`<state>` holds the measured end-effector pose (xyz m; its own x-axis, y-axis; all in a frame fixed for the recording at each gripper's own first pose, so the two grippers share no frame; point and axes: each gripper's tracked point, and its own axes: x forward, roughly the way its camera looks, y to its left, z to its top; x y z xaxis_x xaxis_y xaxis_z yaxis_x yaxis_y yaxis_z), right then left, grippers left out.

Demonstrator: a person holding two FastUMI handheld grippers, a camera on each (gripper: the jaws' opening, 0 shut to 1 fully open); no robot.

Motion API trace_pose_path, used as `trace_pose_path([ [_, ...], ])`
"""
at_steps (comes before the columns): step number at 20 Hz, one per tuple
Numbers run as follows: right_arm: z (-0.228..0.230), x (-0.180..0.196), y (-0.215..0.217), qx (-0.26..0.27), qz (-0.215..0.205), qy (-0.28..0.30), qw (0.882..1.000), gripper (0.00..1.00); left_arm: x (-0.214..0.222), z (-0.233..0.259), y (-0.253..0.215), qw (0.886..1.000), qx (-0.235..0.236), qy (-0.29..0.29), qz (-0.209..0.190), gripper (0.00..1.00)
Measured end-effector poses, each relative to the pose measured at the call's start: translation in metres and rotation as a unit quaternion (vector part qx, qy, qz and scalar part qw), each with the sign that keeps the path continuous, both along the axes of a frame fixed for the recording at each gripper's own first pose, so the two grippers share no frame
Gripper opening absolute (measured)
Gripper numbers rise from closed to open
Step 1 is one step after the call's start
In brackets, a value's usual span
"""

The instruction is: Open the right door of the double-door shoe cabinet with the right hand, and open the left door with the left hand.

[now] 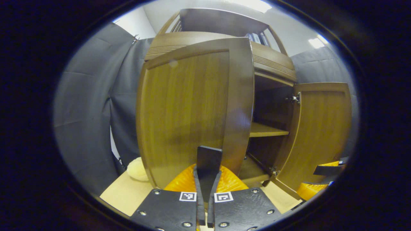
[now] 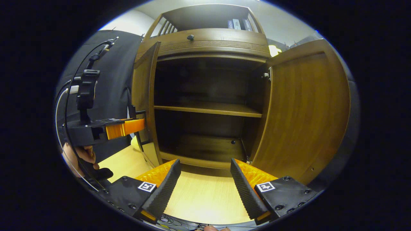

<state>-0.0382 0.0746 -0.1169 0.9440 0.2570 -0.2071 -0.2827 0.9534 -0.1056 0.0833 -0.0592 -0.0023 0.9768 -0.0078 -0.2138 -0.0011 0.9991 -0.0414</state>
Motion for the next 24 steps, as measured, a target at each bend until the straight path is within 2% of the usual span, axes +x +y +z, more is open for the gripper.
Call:
trace_pose_path([
  [12,0.015,-0.021,-0.010,0.029,-0.039,-0.015,0.999,0.96,-0.002,0.006,0.002,1.000,-0.003,-0.017,0.003,0.05],
  [14,0.016,-0.019,-0.013,0.029,-0.041,-0.018,0.999,0.96,-0.002,0.008,0.002,1.000,0.011,-0.023,0.001,0.05],
  [17,0.019,-0.020,-0.011,0.034,-0.040,-0.021,0.998,0.96,-0.003,0.006,0.001,1.000,0.008,-0.028,-0.002,0.04],
  [24,0.023,-0.017,-0.006,0.031,-0.036,-0.022,0.999,0.96,-0.002,0.009,0.006,0.998,0.030,-0.045,0.015,0.04],
])
